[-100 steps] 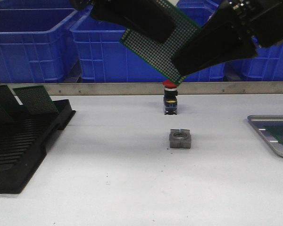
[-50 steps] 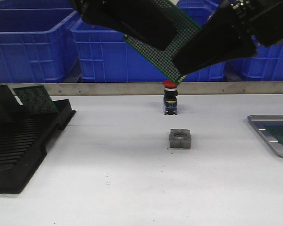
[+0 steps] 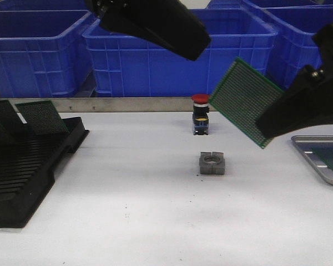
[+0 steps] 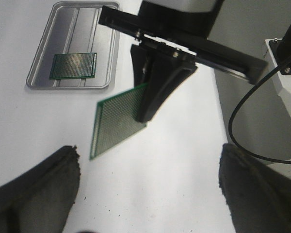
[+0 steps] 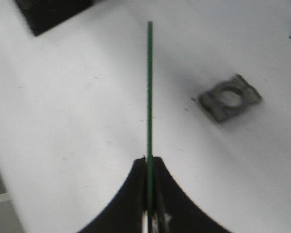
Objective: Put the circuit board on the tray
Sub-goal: 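Release the left gripper and carry the board to the silver tray, then lower the board onto the first board in the tray and release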
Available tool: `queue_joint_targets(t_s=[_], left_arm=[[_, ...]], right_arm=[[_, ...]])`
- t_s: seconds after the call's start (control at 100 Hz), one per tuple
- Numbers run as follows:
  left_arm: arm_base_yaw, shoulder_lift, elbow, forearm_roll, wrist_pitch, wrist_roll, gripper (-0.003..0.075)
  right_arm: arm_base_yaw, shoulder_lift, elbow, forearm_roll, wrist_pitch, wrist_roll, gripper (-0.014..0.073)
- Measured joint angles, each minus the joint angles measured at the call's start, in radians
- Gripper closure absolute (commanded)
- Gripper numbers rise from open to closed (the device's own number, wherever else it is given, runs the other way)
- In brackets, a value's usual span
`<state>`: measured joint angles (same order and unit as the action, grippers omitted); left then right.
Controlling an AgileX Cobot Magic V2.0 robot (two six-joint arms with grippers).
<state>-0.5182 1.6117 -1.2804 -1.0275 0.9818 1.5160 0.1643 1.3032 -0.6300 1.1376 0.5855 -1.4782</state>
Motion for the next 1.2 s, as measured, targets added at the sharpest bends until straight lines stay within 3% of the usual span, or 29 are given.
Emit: queue_joint_targets(t_s=[0.15, 0.44, 0.59, 0.95, 1.07, 1.2], left_arm=[[0.0, 0.0, 0.0, 0.002, 0.0, 0.0, 0.0171], [0.0, 0.0, 0.0, 0.002, -0.002, 0.0, 0.0171], [0.0, 0.0, 0.0, 0.004, -0.002, 0.0, 0.0171], [0.0, 0.0, 0.0, 0.004, -0.002, 0.0, 0.0171], [0.0, 0.0, 0.0, 0.004, -0.002, 0.0, 0.0171], [0.0, 0.0, 0.0, 0.004, -0.002, 0.0, 0.0171]], right_arm=[[-0.104, 0.0, 0.038, 0.022, -0.144, 0.015, 0.0662], [-0.296, 0.061, 0.053, 0.241, -0.392, 0.05, 0.0662], [-0.345, 0.131, 0.053, 0.269, -0.42, 0.05, 0.0662], [-0.347, 0.279, -0.038, 0.276, -0.418, 0.05, 0.0653], [-0.347, 0.291, -0.048, 0.277, -0.426, 0.05, 0.0523], [-0.347, 0.291, -0.051, 0.279, -0.466, 0.05, 0.023]])
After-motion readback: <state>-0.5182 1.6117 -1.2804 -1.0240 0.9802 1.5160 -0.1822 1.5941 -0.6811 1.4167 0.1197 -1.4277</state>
